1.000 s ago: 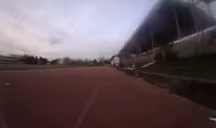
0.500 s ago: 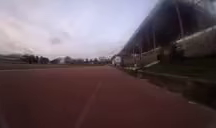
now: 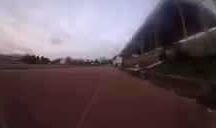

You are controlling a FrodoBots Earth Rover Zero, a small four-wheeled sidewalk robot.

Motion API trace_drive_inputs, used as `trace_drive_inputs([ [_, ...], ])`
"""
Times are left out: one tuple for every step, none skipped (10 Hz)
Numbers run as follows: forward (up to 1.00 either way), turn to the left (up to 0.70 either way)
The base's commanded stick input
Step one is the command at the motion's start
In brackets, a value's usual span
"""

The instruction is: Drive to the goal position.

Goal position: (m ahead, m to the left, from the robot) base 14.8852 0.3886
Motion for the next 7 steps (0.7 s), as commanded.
trace_drive_inputs([
  [0.7,0.0],
  [0.7,0.0],
  [0.7,0.0],
  [0.7,0.0],
  [0.7,0.0],
  [0.7,0.0],
  [0.7,0.0],
])
